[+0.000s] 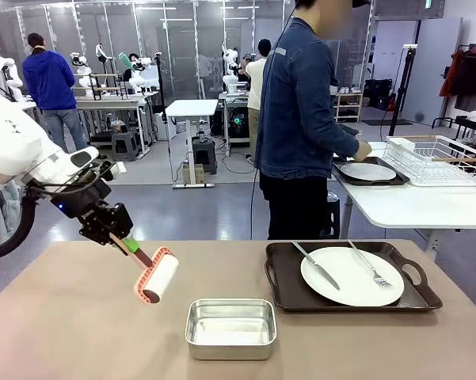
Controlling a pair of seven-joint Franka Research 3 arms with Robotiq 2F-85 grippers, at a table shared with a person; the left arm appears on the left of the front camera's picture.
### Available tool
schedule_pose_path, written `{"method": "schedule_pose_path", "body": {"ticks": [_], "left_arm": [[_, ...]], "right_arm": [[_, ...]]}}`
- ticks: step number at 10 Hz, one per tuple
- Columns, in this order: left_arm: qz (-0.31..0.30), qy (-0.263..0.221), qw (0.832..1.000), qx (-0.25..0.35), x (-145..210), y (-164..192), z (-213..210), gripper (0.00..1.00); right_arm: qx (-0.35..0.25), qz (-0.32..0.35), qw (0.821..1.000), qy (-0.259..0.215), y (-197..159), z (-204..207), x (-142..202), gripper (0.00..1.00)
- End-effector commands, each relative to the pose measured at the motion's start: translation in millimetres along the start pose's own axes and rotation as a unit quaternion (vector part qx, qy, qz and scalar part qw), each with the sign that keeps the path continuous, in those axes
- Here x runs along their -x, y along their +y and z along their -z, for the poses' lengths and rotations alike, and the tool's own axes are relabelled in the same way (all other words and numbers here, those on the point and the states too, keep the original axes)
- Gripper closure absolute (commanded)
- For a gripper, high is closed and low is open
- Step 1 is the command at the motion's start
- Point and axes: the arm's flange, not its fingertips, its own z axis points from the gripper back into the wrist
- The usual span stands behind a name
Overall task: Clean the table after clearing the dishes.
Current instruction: When the left (or right) Handle tray is removed, use the left hand (or right hand) to clean the left (or right) side of the table with the Lint Roller.
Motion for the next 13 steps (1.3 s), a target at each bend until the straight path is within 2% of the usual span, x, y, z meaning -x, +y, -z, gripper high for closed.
{"method": "schedule_pose_path", "body": {"ticks": [1,2,3,5,6,9,10,13], "left_arm": [[0.010,0.014,1.000,-0.002,-3.2,-7.0,-8.6,1.00],[0.000,0.000,1.000,0.000,0.0,0.0,0.0,0.79],[-0.054,-0.048,0.996,0.045,-30.2,19.8,-9.6,0.79],[-0.088,-0.038,0.991,0.091,-53.1,55.9,0.0,0.79],[-0.092,-0.040,0.991,0.092,-55.5,64.6,4.6,0.79],[-0.123,-0.029,0.979,0.162,-58.7,113.4,37.6,0.79],[-0.136,-0.027,0.973,0.185,-54.0,136.1,55.7,0.79],[-0.139,-0.044,0.963,0.226,-40.6,174.6,80.5,0.79]], "right_arm": [[-0.001,0.000,1.000,-0.001,2.8,-0.3,1.1,0.00],[-0.001,0.000,1.000,-0.001,2.8,-0.3,1.1,0.00],[-0.001,0.000,1.000,-0.001,2.8,-0.3,1.1,0.00],[-0.001,0.000,1.000,-0.001,2.8,-0.3,1.1,0.00],[-0.001,0.000,1.000,-0.001,2.8,-0.3,1.1,0.00],[-0.001,0.000,1.000,-0.001,2.8,-0.3,1.1,0.00],[-0.001,0.000,1.000,-0.001,2.8,-0.3,1.1,0.00],[-0.001,0.000,1.000,-0.001,2.8,-0.3,1.1,0.00]]}}
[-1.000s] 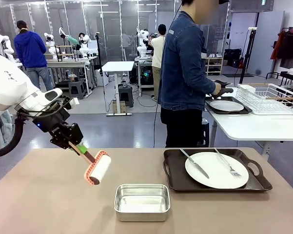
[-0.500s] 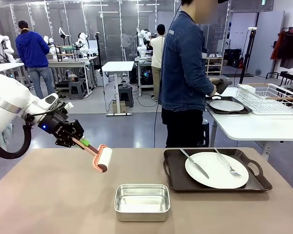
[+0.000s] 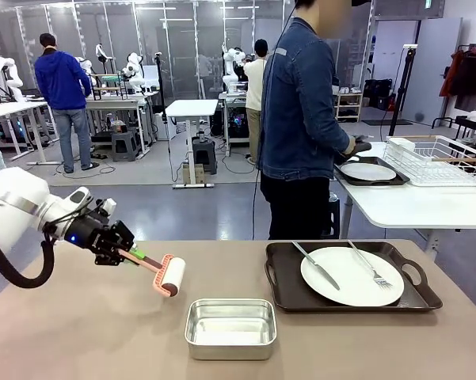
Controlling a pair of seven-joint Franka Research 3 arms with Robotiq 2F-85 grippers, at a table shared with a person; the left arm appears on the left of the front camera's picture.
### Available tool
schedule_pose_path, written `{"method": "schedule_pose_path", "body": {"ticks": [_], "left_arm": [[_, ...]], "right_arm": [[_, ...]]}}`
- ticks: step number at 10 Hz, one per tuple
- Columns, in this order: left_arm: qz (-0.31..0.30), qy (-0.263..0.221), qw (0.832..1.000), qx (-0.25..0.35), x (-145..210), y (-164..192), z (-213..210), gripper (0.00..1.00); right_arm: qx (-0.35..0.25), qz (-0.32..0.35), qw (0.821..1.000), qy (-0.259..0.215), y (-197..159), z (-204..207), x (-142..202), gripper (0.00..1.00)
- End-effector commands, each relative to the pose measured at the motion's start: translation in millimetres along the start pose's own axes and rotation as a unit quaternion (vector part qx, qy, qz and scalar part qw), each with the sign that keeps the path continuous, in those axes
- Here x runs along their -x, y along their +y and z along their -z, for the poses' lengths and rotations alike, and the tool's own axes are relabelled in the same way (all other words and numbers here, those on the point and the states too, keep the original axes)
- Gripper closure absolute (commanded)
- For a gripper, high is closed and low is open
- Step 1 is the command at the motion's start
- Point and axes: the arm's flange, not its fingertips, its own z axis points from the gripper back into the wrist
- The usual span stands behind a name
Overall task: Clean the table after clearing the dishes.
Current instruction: When the left (or right) Handle tray is removed, use the left hand (or right hand) to clean the left (or right) side of the table with the Lint Roller.
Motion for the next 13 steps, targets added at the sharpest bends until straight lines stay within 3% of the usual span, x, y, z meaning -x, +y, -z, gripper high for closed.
{"method": "schedule_pose_path", "body": {"ticks": [1,2,5,10,11,13], "left_arm": [[0.001,-0.018,0.999,0.046,-4.6,26.6,2.1,0.79],[-0.005,-0.034,0.998,0.043,-4.3,45.1,4.2,0.79],[0.006,-0.022,0.999,0.044,-5.0,88.0,-13.7,0.79],[-0.046,-0.048,0.998,0.020,33.1,151.0,-129.0,0.79],[-0.063,-0.084,0.992,-0.066,39.6,153.0,-153.0,0.79],[-0.053,-0.108,0.985,-0.127,48.1,135.4,-189.9,0.79]], "right_arm": [[-0.001,0.000,1.000,-0.001,2.9,-0.3,1.0,0.00],[-0.001,0.000,1.000,-0.001,2.9,-0.3,1.0,0.00],[-0.001,0.000,1.000,-0.001,2.9,-0.3,1.0,0.00],[-0.001,0.000,1.000,-0.001,2.9,-0.3,1.0,0.00],[-0.001,0.000,1.000,-0.001,2.9,-0.3,1.0,0.00],[-0.001,0.000,1.000,-0.001,2.9,-0.3,1.0,0.00]]}}
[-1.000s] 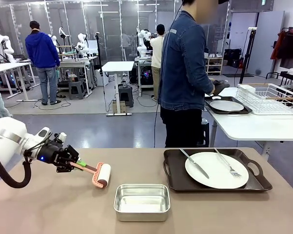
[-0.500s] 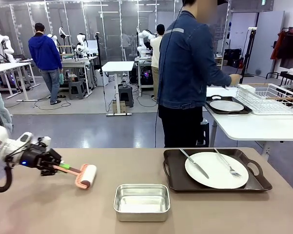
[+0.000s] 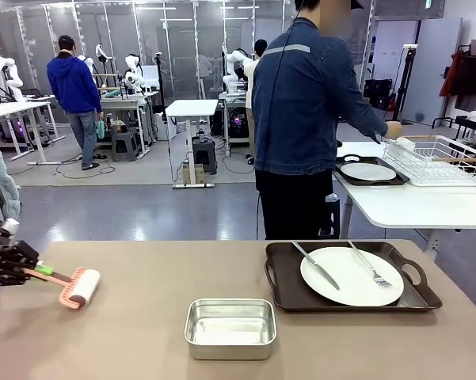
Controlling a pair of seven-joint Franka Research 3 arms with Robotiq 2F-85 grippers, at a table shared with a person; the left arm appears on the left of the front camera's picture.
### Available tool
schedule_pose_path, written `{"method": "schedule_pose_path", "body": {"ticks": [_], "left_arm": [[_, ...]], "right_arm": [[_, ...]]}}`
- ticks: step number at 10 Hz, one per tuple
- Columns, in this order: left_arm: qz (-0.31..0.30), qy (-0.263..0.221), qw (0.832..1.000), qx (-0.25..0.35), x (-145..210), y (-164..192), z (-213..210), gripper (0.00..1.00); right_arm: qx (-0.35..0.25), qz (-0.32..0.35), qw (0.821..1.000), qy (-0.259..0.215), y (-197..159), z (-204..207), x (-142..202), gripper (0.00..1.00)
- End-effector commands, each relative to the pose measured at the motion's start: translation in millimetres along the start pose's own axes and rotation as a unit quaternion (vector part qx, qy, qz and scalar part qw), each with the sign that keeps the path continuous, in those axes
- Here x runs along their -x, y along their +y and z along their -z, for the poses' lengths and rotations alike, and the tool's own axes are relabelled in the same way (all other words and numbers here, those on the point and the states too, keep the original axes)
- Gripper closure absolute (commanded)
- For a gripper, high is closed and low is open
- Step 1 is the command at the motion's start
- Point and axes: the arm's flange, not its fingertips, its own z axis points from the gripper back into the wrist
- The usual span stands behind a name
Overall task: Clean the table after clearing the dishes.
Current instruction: When the left (or right) Handle tray is removed, use the left hand (or right hand) to clean the left (or right) side of the table with the Lint Roller.
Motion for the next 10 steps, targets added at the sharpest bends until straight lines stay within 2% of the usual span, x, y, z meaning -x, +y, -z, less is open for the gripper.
{"method": "schedule_pose_path", "body": {"ticks": [1,5,8,10], "left_arm": [[-0.004,-0.021,0.994,-0.111,3.1,-15.9,-10.4,0.79],[0.044,-0.037,0.985,-0.162,17.8,-84.9,-47.6,0.79],[0.076,-0.045,0.973,-0.212,31.4,-155.8,-61.9,0.79],[0.096,-0.054,0.968,-0.224,44.0,-203.7,-71.2,0.79]], "right_arm": [[-0.001,0.000,1.000,-0.001,2.8,-0.2,1.0,0.00],[-0.001,0.000,1.000,-0.001,2.8,-0.2,1.0,0.00],[-0.001,0.000,1.000,-0.001,2.8,-0.2,1.0,0.00],[-0.001,0.000,1.000,-0.001,2.8,-0.2,1.0,0.00]]}}
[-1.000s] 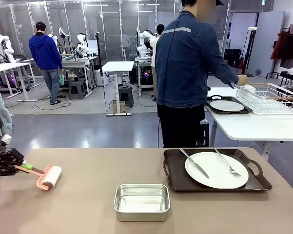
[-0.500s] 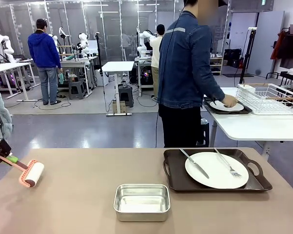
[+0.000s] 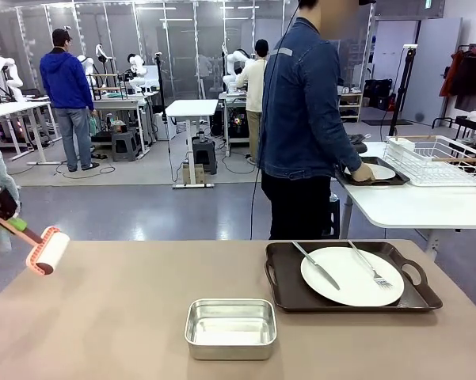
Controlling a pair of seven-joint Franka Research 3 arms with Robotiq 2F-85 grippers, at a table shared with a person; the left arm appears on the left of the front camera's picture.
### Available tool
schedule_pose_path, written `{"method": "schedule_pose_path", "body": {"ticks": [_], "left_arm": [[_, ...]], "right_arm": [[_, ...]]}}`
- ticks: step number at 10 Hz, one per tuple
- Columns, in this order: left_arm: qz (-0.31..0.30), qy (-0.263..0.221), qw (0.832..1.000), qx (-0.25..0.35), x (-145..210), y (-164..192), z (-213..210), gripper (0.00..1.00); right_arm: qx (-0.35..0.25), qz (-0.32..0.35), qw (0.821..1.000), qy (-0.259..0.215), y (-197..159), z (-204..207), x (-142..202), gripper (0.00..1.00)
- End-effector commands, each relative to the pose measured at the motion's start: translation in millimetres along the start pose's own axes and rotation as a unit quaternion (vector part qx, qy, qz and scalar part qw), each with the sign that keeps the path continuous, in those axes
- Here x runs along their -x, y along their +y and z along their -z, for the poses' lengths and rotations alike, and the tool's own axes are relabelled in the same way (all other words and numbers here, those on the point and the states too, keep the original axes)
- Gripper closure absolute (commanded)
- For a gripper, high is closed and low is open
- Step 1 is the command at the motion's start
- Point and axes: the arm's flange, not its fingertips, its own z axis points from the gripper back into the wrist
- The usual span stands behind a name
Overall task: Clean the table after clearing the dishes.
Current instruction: When the left (or right) Handle tray is removed, use the left hand (or right hand) to clean the left (or right) side of the table with the Lint Roller.
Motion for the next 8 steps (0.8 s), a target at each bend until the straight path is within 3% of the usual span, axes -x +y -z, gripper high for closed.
{"method": "schedule_pose_path", "body": {"ticks": [1,6,7,8], "left_arm": [[0.004,-0.004,0.999,-0.035,9.2,-38.3,-10.7,0.79],[0.129,0.047,0.988,-0.067,-10.9,-158.7,13.3,0.79],[0.140,0.064,0.985,-0.074,-17.0,-173.2,23.0,0.79],[0.109,0.041,0.992,-0.046,-6.1,-147.2,12.1,0.79]], "right_arm": [[-0.001,0.000,1.000,-0.001,2.8,-0.3,1.0,0.00],[-0.001,0.000,1.000,-0.001,2.8,-0.3,1.0,0.00],[-0.001,0.000,1.000,-0.001,2.8,-0.3,1.0,0.00],[-0.001,0.000,1.000,-0.001,2.8,-0.3,1.0,0.00]]}}
